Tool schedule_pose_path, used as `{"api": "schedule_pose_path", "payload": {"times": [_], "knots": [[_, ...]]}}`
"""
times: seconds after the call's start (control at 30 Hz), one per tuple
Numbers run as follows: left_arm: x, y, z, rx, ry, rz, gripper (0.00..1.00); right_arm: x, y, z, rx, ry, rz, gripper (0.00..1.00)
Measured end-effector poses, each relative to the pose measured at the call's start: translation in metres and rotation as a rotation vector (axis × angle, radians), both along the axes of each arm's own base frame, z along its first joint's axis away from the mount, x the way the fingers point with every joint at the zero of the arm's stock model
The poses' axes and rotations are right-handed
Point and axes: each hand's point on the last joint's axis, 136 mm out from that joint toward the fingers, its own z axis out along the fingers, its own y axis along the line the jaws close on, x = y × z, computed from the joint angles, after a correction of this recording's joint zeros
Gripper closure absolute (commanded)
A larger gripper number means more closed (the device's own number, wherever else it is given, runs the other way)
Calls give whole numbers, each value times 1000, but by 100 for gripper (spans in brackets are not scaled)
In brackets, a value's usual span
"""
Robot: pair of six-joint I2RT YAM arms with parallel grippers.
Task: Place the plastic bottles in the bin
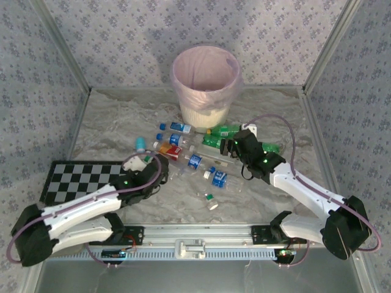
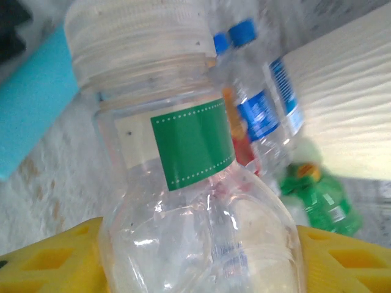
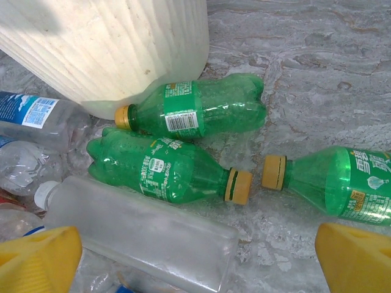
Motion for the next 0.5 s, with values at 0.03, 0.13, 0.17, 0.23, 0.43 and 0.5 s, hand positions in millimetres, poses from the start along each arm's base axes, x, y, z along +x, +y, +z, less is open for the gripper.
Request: {"api": "schedule_pose_path", "payload": {"times": [0.03, 0.13, 0.17, 0.23, 0.43, 0.5], "knots": [[3, 6, 10, 8, -32, 1, 58, 0, 0, 0, 1, 0, -1, 0], [15, 27, 37, 31, -120, 8, 59, 0, 0, 0, 3, 1, -2, 0], [18, 33, 42, 42, -136, 8, 59, 0, 0, -1, 2, 3, -2, 0], [28, 46, 52, 64, -160, 4, 59, 1, 1, -3, 1, 5, -2, 0], [62, 56, 83, 115, -181, -89, 60, 2, 4, -5, 7, 11, 4, 0], [74, 46, 104, 128, -212, -152, 60, 2, 4, -4, 8, 11, 5, 0]]}}
